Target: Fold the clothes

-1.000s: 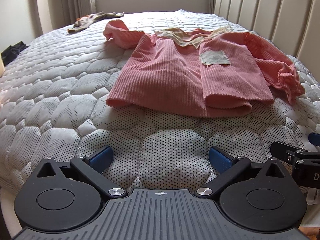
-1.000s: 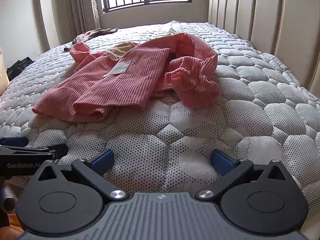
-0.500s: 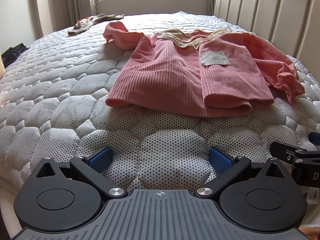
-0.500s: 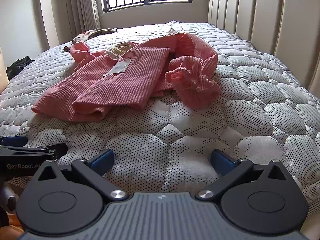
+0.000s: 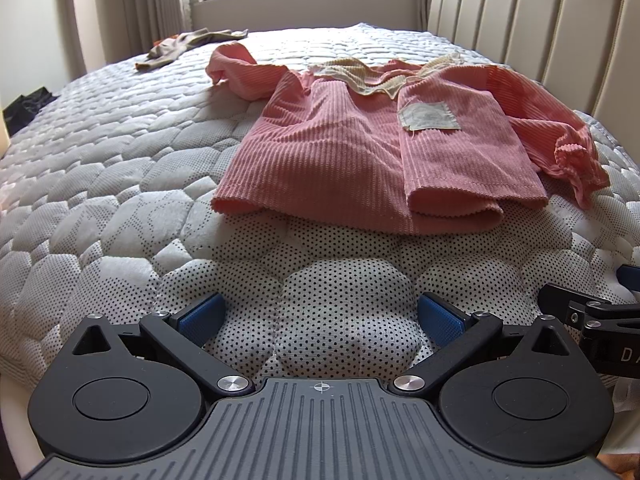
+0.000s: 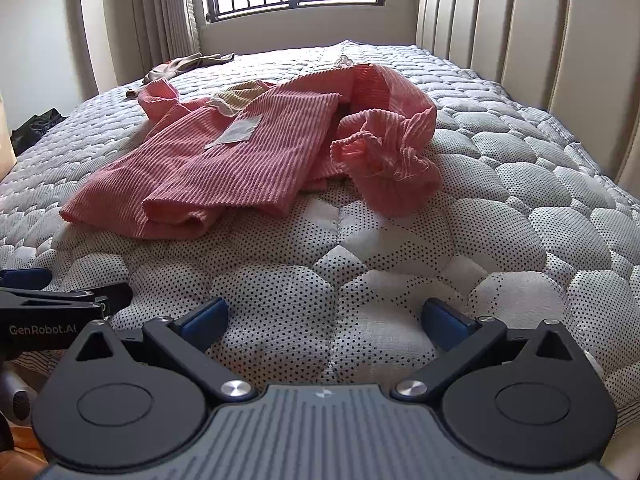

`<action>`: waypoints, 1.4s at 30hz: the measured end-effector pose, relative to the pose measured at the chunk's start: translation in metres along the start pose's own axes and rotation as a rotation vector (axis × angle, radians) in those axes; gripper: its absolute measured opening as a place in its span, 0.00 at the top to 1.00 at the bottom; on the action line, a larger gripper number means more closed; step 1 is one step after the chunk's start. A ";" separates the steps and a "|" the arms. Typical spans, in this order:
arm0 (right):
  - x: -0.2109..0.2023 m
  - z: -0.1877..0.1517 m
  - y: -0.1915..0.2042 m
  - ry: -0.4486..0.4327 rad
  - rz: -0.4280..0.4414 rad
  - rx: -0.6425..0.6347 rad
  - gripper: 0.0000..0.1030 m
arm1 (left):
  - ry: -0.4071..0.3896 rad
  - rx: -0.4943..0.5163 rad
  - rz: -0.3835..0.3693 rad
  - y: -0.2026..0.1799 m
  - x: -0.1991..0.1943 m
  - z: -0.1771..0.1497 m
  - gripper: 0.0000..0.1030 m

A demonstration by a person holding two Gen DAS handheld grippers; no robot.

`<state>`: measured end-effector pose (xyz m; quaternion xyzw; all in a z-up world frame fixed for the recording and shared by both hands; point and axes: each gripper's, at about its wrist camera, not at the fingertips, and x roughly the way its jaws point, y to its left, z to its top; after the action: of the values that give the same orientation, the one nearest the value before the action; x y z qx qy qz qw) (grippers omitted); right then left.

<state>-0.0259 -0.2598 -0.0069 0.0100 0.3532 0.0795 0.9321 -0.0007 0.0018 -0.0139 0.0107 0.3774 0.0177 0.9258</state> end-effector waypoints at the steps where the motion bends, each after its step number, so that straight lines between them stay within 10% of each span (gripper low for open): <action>1: 0.000 0.000 0.000 0.000 -0.001 0.001 0.00 | 0.000 -0.001 0.001 0.000 0.000 0.000 0.00; 33: -0.002 -0.006 0.008 -0.021 -0.027 -0.059 0.00 | -0.003 0.007 0.007 -0.001 0.003 0.001 0.00; 42: -0.016 0.015 -0.025 -0.087 0.123 -0.007 0.00 | 0.002 0.031 -0.087 0.011 0.000 0.009 0.00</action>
<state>-0.0247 -0.2861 0.0129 0.0320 0.3110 0.1373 0.9399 0.0056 0.0132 -0.0075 0.0085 0.3786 -0.0283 0.9251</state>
